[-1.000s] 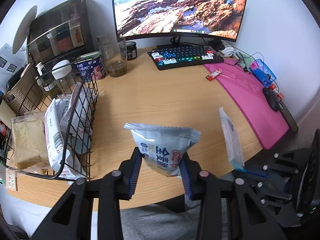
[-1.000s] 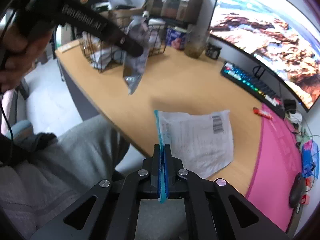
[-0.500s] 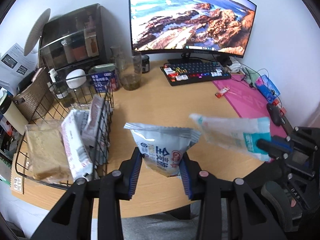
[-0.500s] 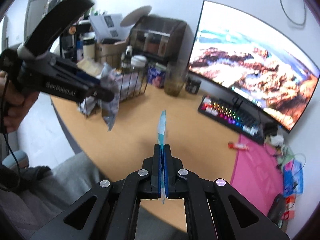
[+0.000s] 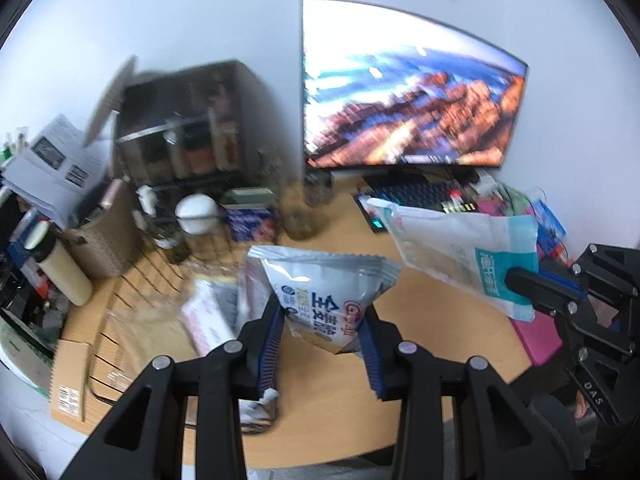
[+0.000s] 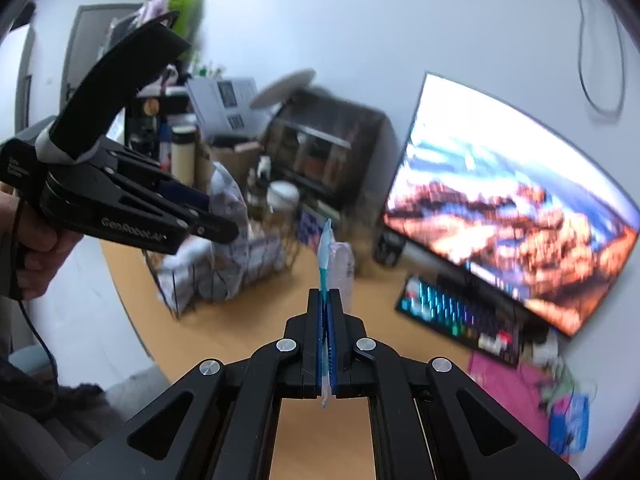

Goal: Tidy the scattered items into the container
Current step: 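Carry the biscuit packet and envelope over the wire basket and open both grippers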

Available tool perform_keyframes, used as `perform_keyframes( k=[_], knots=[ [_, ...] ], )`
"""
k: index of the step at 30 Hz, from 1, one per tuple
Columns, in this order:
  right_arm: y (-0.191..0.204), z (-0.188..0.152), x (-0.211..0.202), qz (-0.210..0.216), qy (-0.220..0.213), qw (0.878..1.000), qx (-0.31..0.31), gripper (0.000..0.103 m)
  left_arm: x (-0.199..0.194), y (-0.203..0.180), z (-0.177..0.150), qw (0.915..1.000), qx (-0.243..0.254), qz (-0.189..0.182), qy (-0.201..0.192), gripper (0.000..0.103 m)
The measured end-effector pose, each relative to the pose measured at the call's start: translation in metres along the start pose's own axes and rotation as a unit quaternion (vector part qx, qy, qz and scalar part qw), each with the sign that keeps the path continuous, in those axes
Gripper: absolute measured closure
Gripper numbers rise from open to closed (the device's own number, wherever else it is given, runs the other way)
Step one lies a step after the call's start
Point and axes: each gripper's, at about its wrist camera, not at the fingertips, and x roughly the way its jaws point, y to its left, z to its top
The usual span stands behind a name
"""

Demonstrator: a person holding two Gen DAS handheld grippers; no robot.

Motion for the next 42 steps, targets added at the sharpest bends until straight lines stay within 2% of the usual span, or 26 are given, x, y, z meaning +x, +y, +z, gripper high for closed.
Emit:
perform_keyframes(
  k=[5,9,14,16,17,18,20,21,24,31,37,42],
  knots=[
    [0.022,0.048,0.023,0.026,-0.04,0.999,-0.023,0.099,-0.017,0.049,0.016,0.999,-0.024,0.033,-0.019,0.062],
    [0.05,0.08,0.059,0.064,-0.048,0.996,-0.035,0.099,-0.013,0.089,0.017,0.9977,-0.046,0.049,-0.008,0.062],
    [0.08,0.087,0.098,0.095,-0.029,0.994,-0.042,0.099,0.005,0.119,0.01,0.9964,-0.065,0.054,0.009,0.062],
    [0.087,0.086,0.112,0.1,-0.018,0.994,-0.041,0.098,0.011,0.124,0.007,0.9964,-0.062,0.057,0.013,0.057],
    [0.089,0.084,0.117,0.102,-0.014,0.994,-0.043,0.094,0.012,0.125,0.005,0.9963,-0.06,0.06,0.012,0.042],
    [0.092,0.084,0.12,0.106,-0.014,0.993,-0.047,0.089,0.013,0.124,0.004,0.9962,-0.055,0.067,0.011,0.034],
    [0.096,0.082,0.122,0.102,-0.018,0.993,-0.056,0.063,0.015,0.123,0.002,0.9952,-0.047,0.086,0.006,0.034],
    [0.097,0.081,0.121,0.092,-0.023,0.994,-0.058,0.06,0.016,0.124,0.002,0.9953,-0.046,0.085,0.008,0.034],
    [0.094,0.082,0.118,0.09,-0.03,0.994,-0.054,0.058,0.018,0.126,0.002,0.9954,-0.054,0.078,0.01,0.034],
    [0.067,0.08,0.112,0.093,-0.024,0.995,-0.003,0.058,0.012,0.117,0.004,0.9955,-0.05,0.08,0.004,0.034],
    [0.042,0.074,0.095,0.066,-0.022,0.997,0.03,0.058,0.006,0.097,0.008,0.996,-0.045,0.077,-0.007,0.034],
    [0.013,0.063,0.077,0.022,-0.004,0.997,0.078,0.058,0.003,0.072,0.012,0.9969,-0.038,0.065,-0.021,0.032]
  ],
)
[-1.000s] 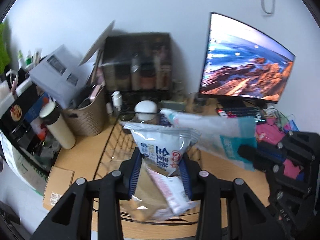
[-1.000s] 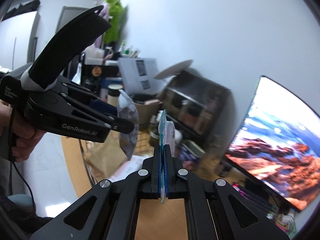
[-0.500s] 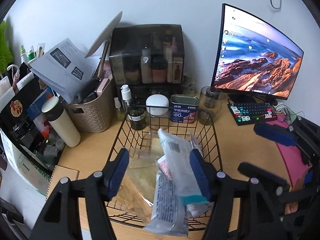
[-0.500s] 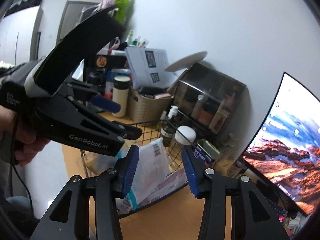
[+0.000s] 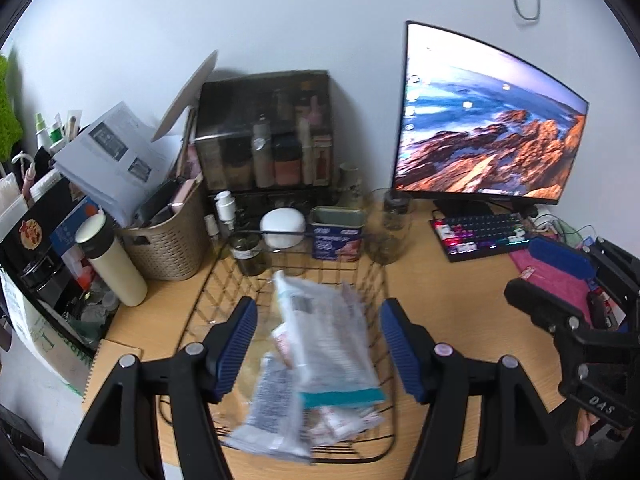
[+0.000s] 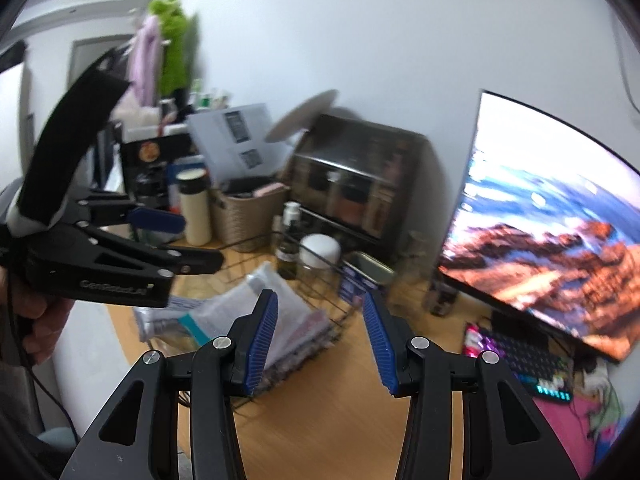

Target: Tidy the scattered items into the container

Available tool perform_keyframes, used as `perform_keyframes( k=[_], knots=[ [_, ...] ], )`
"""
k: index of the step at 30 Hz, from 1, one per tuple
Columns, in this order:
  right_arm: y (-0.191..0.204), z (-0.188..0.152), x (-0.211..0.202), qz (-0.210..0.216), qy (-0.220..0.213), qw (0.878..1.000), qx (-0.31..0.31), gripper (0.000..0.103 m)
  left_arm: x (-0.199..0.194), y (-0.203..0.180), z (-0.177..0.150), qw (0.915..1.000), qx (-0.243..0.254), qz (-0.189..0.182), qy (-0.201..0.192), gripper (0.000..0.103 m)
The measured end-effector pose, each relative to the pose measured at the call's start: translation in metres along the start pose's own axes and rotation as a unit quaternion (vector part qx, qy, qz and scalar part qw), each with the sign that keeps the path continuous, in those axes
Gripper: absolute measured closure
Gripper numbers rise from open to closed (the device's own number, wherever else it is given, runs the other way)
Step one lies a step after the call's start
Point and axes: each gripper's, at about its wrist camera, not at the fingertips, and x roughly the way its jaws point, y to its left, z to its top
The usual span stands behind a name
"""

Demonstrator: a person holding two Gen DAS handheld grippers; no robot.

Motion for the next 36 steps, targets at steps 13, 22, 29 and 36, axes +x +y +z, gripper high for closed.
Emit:
perform_keyframes(
  k=[13,22,29,36],
  knots=[
    [-0.095,-0.063,-0.064,-0.116,0.059,0.979,0.157,0.046,0.001,-0.105,-0.019,0.9992,0.014,-0.037,0.011,0.031],
    [-0.115,-0.125,-0.091,-0.14,0.125,0.957,0.223,0.046,-0.003,-0.141,-0.063,0.9985,0.014,-0.033,0.04,0.031],
    [-0.1,-0.154,-0.103,-0.137,0.155,0.949,0.237,0.046,-0.012,-0.15,-0.089,0.9985,0.018,-0.014,0.051,0.031],
    [-0.088,-0.155,-0.109,-0.138,0.152,0.951,0.231,0.046,-0.018,-0.152,-0.094,0.9979,0.024,-0.014,0.058,0.03]
  ],
)
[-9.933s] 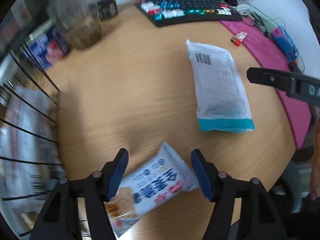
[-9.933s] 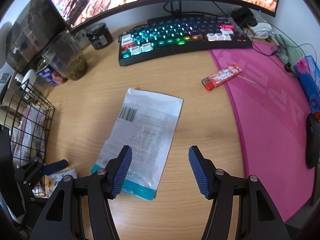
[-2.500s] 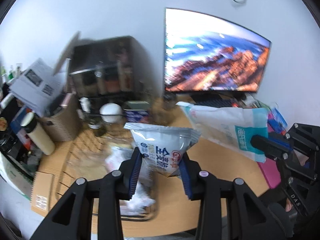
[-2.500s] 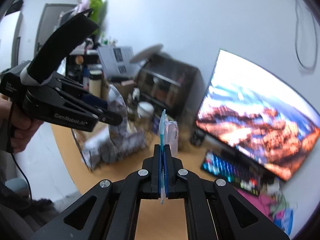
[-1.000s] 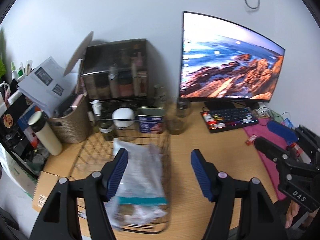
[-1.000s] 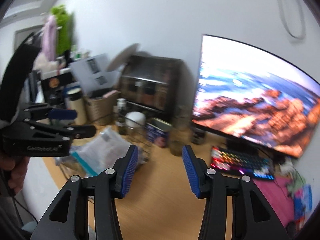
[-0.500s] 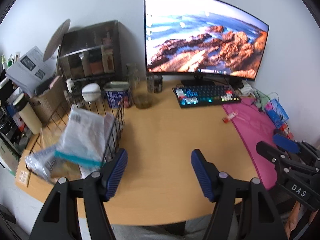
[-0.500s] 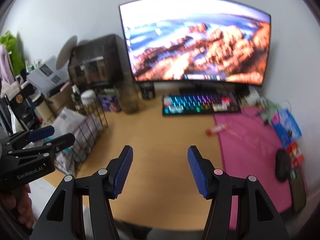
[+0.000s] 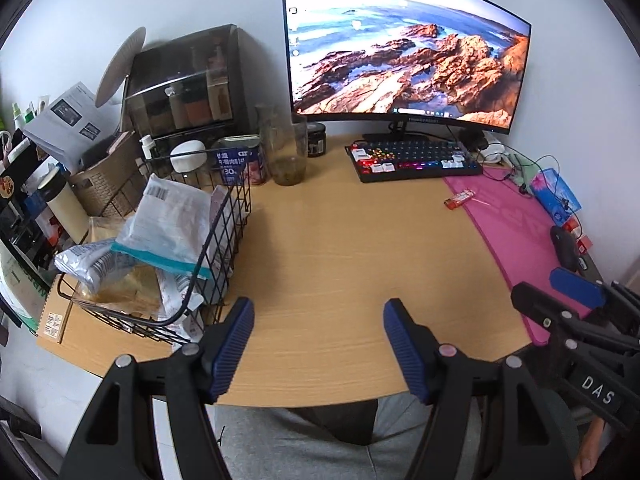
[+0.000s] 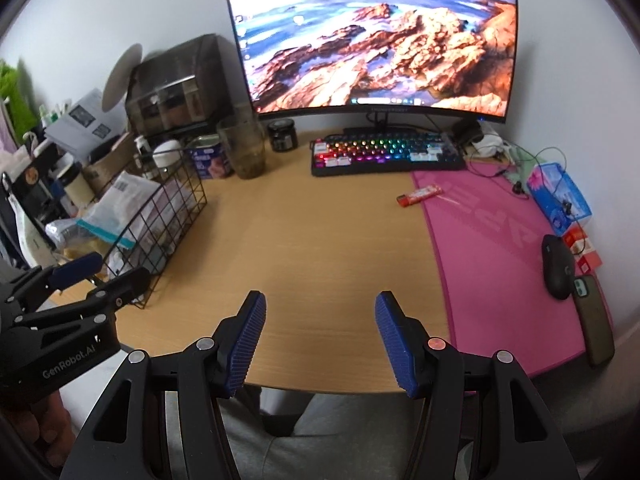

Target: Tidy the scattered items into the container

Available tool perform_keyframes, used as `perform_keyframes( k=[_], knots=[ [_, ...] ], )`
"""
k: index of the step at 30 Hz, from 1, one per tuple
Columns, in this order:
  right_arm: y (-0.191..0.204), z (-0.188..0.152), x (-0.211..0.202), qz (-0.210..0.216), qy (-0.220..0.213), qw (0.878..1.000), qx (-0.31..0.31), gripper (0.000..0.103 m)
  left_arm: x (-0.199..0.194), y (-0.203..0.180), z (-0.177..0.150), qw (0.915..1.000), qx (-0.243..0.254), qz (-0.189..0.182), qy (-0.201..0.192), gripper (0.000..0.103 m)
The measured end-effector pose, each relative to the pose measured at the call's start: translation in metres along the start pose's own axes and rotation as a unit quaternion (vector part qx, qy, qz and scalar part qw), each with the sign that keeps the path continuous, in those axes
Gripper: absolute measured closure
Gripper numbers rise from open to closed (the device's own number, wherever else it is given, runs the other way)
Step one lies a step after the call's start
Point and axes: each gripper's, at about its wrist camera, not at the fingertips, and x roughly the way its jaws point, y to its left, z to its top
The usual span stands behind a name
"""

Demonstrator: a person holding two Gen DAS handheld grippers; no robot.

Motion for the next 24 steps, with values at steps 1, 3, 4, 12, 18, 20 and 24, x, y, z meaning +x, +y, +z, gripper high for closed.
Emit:
perform_keyframes(
  k=[1,3,4,12,18,20,24],
  knots=[
    [0.0,0.0005,-0.0006,0.001,-0.001,1.0,0.001,0.046,-0.0006,0.0009,0.0005,1.0,0.0,0.0,-0.001,0.03],
    [0.0012,0.0028,-0.001,0.001,-0.001,1.0,0.001,0.046,-0.0019,0.0018,0.0017,1.0,-0.001,0.0,-0.004,0.03],
    [0.0017,0.004,-0.0011,0.002,-0.002,1.0,0.001,0.046,-0.002,0.0026,0.0023,1.0,-0.002,0.0,-0.004,0.03],
    [0.0006,0.005,0.0011,0.003,0.001,1.0,0.003,0.046,-0.0009,0.0016,0.0034,1.0,-0.001,-0.002,-0.001,0.03],
    [-0.0006,0.0058,0.0002,0.002,-0.001,1.0,0.004,0.046,-0.0013,0.0006,0.0036,1.0,0.001,-0.005,0.0,0.029],
    [-0.0011,0.0054,0.0001,0.002,-0.001,1.0,0.004,0.046,-0.0013,0.0,0.0034,1.0,0.001,-0.004,0.001,0.029],
    [-0.001,0.0058,-0.0001,0.002,-0.001,1.0,0.003,0.046,-0.0011,-0.0003,0.0035,1.0,0.001,-0.004,0.002,0.029]
  ],
)
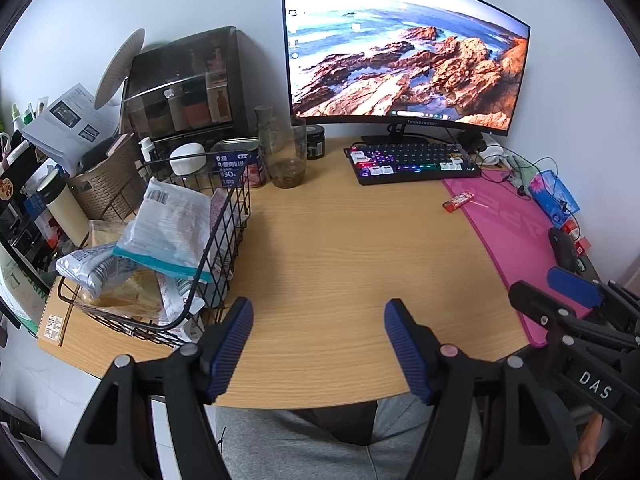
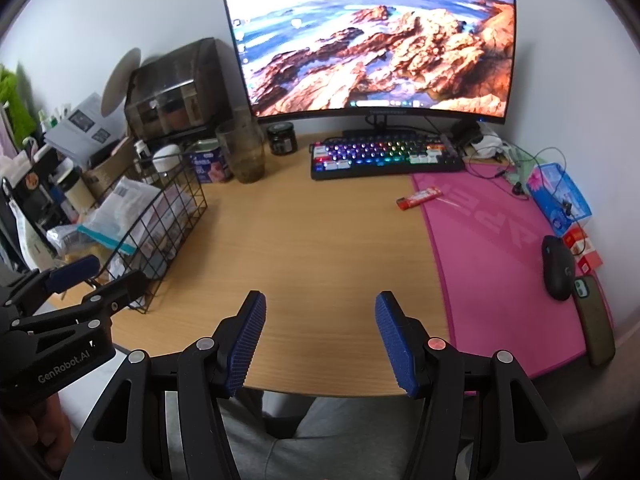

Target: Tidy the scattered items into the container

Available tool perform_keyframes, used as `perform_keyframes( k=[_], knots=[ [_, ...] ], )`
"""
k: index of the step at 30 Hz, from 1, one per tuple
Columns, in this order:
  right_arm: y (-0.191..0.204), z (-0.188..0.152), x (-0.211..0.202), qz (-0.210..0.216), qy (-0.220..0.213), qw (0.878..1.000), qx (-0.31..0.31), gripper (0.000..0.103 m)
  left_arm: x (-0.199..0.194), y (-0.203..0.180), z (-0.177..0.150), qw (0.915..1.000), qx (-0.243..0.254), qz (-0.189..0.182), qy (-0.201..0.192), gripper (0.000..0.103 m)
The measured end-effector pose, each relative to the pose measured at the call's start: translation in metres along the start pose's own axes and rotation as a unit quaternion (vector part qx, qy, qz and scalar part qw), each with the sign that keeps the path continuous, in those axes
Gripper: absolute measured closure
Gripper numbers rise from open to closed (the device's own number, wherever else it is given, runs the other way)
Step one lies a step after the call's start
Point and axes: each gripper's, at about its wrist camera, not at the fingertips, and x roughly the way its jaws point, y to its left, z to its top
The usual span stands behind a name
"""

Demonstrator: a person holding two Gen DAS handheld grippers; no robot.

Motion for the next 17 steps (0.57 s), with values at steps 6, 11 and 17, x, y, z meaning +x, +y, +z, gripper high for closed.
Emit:
perform_keyframes(
  k=[6,11,17],
  knots=[
    [0.0011,0.0005,0.0,0.001,0.002,1.0,0.0,0.046,0.0,0.0007,0.0,1.0,0.0,0.0,-0.001,0.029],
    [0.0013,0.0005,0.0006,0.002,0.003,1.0,0.001,0.046,0.001,-0.0002,-0.0002,1.0,0.0,0.0,0.002,0.029],
    [0.0019,-0.0001,0.0015,0.003,0.005,1.0,0.001,0.046,-0.0005,-0.0014,-0.0007,1.0,0.005,0.001,-0.005,0.029]
  ],
)
